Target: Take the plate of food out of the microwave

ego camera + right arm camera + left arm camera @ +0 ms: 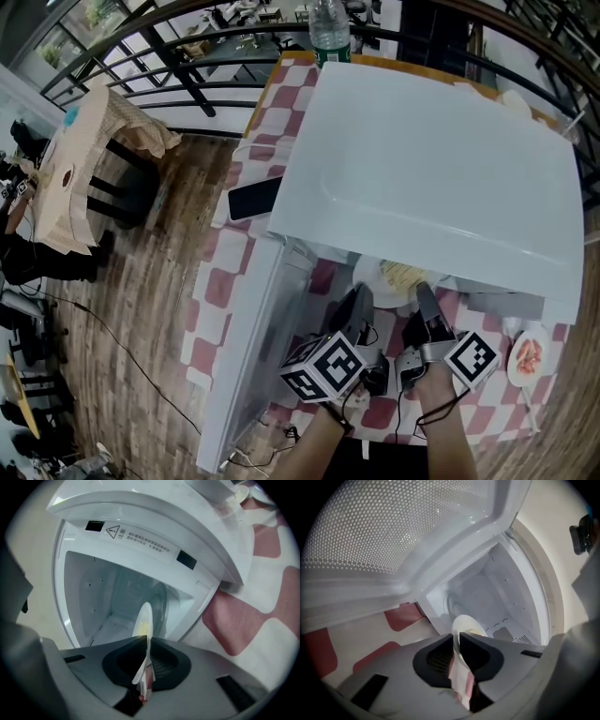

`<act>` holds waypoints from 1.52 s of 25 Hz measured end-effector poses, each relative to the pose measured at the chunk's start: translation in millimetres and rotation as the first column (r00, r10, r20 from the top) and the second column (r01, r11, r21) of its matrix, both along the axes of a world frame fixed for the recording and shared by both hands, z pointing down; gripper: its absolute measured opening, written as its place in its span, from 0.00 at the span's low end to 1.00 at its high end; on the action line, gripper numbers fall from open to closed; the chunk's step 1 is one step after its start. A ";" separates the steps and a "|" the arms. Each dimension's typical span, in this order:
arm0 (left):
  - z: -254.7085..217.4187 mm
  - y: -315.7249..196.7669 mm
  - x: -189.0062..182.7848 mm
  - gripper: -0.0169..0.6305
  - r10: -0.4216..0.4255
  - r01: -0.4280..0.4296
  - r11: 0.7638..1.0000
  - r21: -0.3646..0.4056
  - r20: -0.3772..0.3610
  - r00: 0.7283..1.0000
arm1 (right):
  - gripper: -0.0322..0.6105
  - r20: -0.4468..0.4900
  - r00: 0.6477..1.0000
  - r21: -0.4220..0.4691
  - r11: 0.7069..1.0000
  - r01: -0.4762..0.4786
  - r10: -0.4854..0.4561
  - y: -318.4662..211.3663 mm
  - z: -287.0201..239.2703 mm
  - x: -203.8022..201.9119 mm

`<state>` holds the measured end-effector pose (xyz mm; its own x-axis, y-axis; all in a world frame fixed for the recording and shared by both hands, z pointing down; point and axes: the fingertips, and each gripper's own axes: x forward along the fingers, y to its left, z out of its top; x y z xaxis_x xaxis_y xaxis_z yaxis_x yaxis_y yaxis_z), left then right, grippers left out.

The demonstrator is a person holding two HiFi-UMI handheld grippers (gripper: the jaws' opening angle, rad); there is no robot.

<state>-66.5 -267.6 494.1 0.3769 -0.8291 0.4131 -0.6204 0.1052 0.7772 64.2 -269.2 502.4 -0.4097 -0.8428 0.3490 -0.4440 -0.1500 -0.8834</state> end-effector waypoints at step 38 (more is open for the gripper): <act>-19.8 53.3 8.3 0.12 0.049 -0.049 0.999 -0.002 0.016 0.999 | 0.10 0.064 0.994 -0.019 0.996 -0.091 0.092 56.8 -15.2 7.9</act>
